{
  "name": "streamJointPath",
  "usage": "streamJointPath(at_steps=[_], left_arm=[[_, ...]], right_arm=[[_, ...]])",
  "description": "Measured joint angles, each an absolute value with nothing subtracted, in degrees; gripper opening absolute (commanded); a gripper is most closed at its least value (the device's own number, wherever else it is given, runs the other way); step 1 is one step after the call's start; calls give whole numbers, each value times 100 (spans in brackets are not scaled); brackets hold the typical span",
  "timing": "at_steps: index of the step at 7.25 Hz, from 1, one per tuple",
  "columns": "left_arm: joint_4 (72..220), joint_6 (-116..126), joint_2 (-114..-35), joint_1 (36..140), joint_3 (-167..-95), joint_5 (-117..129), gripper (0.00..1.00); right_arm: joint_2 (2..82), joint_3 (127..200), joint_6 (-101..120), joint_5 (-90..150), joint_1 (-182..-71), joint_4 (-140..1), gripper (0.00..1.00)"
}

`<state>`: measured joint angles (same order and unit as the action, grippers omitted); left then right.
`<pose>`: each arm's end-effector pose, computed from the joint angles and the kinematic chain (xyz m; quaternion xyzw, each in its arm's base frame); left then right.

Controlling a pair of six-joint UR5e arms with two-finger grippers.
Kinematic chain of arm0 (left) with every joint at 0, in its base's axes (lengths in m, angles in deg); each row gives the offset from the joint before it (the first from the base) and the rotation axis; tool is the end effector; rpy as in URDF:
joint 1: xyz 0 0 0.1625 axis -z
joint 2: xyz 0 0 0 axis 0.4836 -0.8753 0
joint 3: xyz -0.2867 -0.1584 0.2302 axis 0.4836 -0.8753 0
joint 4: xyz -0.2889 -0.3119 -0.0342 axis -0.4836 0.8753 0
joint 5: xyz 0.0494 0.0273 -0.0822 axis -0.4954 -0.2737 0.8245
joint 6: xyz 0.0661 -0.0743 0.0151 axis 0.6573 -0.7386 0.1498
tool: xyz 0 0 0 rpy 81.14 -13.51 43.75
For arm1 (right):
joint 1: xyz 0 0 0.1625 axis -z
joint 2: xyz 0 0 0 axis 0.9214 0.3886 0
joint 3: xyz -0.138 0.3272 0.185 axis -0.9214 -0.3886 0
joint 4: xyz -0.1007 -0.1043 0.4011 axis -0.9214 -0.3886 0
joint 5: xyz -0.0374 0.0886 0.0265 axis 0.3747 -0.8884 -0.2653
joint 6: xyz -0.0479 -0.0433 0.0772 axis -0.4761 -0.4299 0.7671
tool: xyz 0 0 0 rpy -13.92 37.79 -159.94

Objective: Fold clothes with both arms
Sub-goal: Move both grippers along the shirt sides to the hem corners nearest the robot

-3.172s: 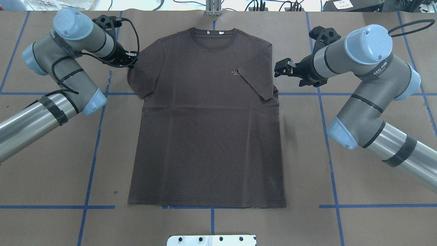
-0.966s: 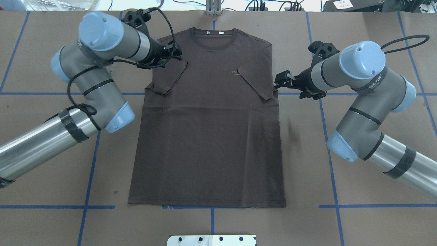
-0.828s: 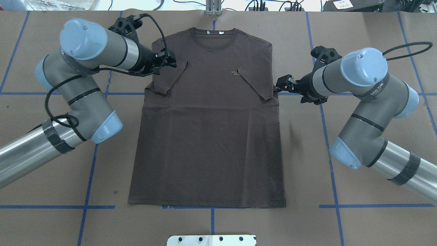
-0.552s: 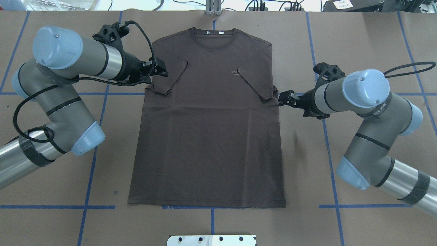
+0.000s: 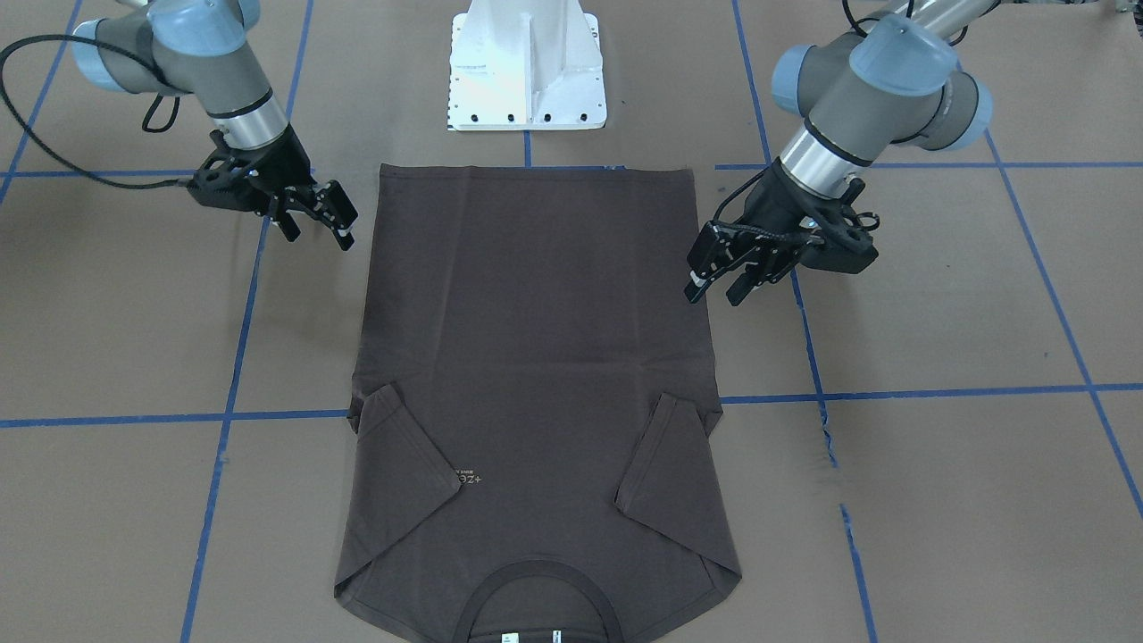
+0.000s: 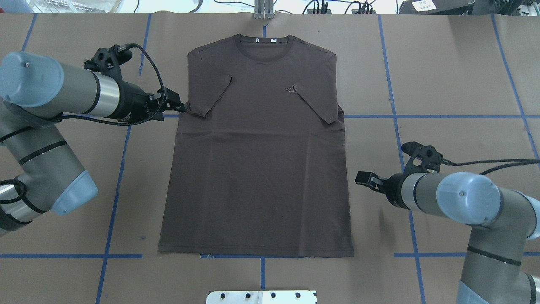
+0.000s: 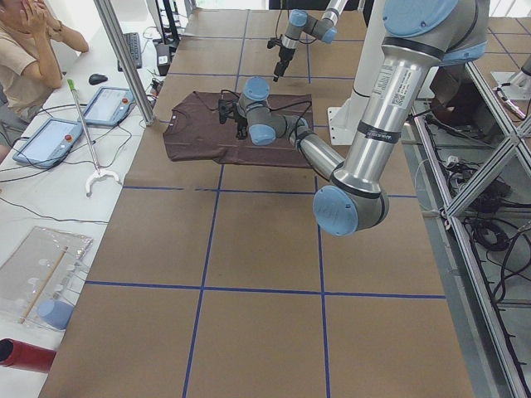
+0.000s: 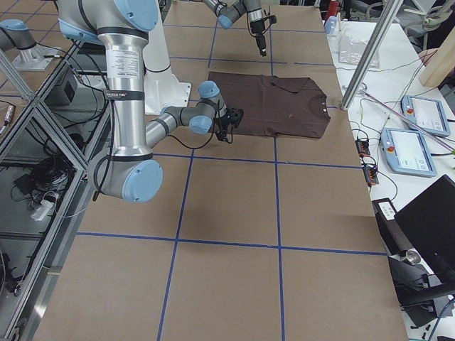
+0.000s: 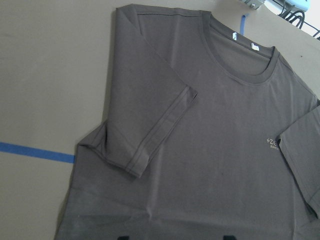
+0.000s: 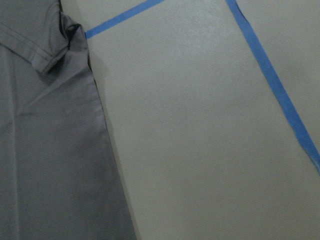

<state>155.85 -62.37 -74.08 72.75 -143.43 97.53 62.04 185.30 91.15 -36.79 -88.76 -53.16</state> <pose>0.3640 -0.4800 0.2623 0.0942 0.5703 -0.1434 0.8034 -0.4242 -0.3126 0.3673 0.0569 -0.4560 0.2316 0.8575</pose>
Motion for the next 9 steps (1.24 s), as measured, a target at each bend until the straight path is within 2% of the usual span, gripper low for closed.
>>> streamJointPath(at_steps=[1, 4, 7, 8, 9], left_arm=[[15581, -6235, -7246, 7272, -14505, 9760, 72], [15581, -6223, -7103, 7245, -14558, 9761, 73], [15582, -6225, -7025, 7231, -14597, 9759, 74], [15582, -6224, -6990, 7228, -14600, 9759, 74], [15590, -6220, -6936, 7227, -14605, 9757, 74]], right_arm=[[6307, 18687, 9475, -3247, -8461, -5435, 92], [5728, 19069, 10779, -2349, -7412, -7120, 92], [5503, 19146, 11432, -2327, -6877, -7618, 86], [5509, 19119, 11466, -2332, -6841, -7668, 79], [5508, 19089, 11470, -2336, -6826, -7705, 64]])
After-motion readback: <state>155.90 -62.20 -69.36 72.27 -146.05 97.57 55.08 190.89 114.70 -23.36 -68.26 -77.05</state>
